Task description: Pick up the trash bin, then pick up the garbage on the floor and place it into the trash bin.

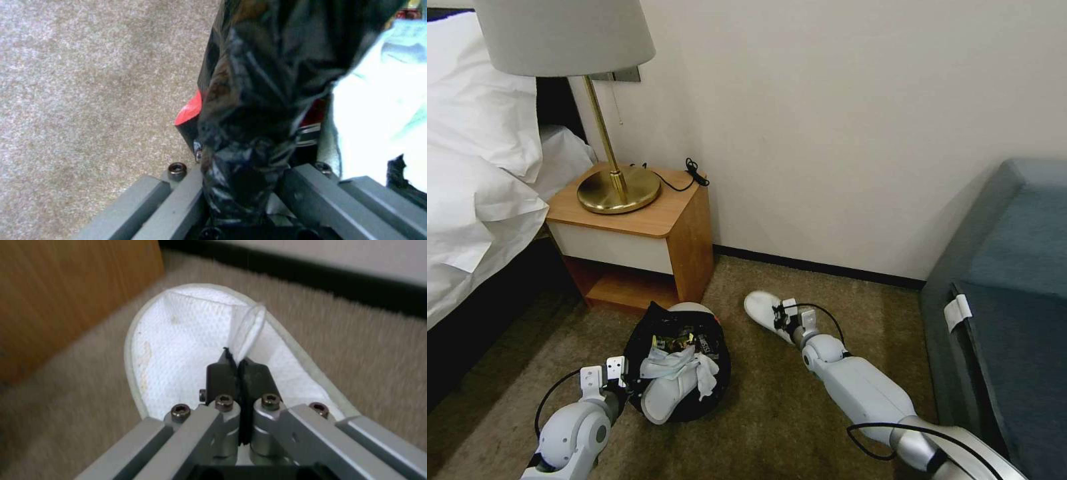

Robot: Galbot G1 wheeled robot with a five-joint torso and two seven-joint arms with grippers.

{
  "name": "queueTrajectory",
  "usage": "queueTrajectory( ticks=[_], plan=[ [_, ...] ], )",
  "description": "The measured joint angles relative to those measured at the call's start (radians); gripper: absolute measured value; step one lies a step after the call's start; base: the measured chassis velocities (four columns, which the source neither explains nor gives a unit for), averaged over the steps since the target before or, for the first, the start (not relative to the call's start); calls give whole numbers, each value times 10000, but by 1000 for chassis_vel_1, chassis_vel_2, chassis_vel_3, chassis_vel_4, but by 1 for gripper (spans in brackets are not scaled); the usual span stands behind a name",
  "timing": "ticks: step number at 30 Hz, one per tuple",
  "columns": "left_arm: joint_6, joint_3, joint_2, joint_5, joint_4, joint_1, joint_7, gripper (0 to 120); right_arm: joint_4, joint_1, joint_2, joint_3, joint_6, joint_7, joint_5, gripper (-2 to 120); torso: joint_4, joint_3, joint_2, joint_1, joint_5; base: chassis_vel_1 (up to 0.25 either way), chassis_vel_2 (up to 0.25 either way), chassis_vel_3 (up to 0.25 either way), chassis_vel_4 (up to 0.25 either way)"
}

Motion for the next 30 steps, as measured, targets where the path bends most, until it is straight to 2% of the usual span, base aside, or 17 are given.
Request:
queueTrajectory(
  ticks=[3, 8, 10, 13, 17, 25, 30],
  plan=[
    [11, -32, 6, -5, 121, -51, -44, 0, 1321, -273, -363, 227, 50, 301, 48, 0, 0, 0, 0, 0, -1, 0, 0, 0, 0],
    [20, -31, -20, -8, 128, -57, -205, 0, 2428, -566, -679, 485, 54, 486, -18, 0, -3, 0, 0, 0, -3, 0, 0, 0, 0],
    [27, -71, -30, -8, 23, 16, -441, 0, 3467, -857, -1002, 760, 58, 616, -71, 0, -2, 0, 1, -1, -2, 0, 0, 0, 0],
    [38, -174, -13, 34, -103, 129, -681, 0, 4231, -1076, -1315, 1026, 183, 648, -206, 0, -1, -1, 1, -1, 0, 0, 0, 0, 0],
    [48, -320, -5, 108, -248, 266, -895, 0, 4818, -1209, -1609, 1187, 286, 691, -290, 0, 0, 1, 1, 0, 1, 0, 0, 0, 0],
    [81, -528, -140, 375, -1048, 817, -1002, 0, 6699, -1942, -2966, 1071, 288, 730, -396, 0, 0, 1, 0, 1, 2, 0, 0, 0, 0],
    [82, -475, -264, 494, -1245, 984, -995, 0, 7006, -2186, -3073, 1035, 258, 740, -452, 0, 2, 1, 0, 0, 4, 0, 0, 0, 0]
  ],
)
